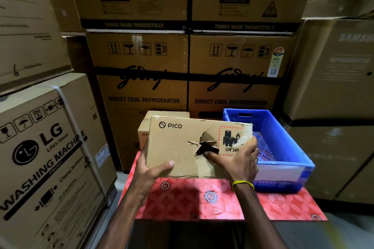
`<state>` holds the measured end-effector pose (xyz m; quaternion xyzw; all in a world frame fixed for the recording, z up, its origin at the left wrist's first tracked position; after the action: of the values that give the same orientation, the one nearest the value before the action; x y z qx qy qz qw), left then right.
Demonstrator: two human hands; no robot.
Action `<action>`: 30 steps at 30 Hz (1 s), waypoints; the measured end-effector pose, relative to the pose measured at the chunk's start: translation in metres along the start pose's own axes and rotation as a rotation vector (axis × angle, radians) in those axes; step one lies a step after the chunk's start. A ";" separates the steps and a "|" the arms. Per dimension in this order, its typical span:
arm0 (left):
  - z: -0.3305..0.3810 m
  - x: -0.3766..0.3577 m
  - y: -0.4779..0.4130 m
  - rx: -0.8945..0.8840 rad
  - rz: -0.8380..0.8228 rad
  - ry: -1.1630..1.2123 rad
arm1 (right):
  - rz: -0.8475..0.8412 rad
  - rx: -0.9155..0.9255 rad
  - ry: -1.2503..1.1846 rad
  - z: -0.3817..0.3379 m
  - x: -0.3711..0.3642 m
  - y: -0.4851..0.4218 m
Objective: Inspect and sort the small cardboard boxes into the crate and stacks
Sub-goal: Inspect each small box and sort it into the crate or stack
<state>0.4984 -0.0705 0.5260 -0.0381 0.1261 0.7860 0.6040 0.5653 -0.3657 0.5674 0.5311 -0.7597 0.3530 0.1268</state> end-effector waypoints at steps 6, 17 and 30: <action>0.002 0.000 -0.001 -0.010 0.010 -0.016 | -0.035 0.012 -0.010 -0.002 0.001 -0.003; 0.002 0.016 -0.007 0.003 -0.019 -0.121 | -0.061 -0.196 -0.683 0.031 -0.003 -0.019; 0.084 -0.009 -0.021 -0.253 -0.236 -0.325 | -0.111 -0.421 -0.963 0.049 0.008 -0.008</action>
<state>0.5284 -0.0530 0.6062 -0.0010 -0.0774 0.7155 0.6943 0.5779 -0.4059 0.5399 0.6356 -0.7571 -0.0986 -0.1143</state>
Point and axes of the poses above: each hand's wrist, its own y-axis away from the middle knuckle, its own x-axis out of the back of the hand, z = x × y, the point moved 8 cm from there along -y, towards the middle knuckle, and after that the axes turned 15 degrees about x, right-handed, at the moved point
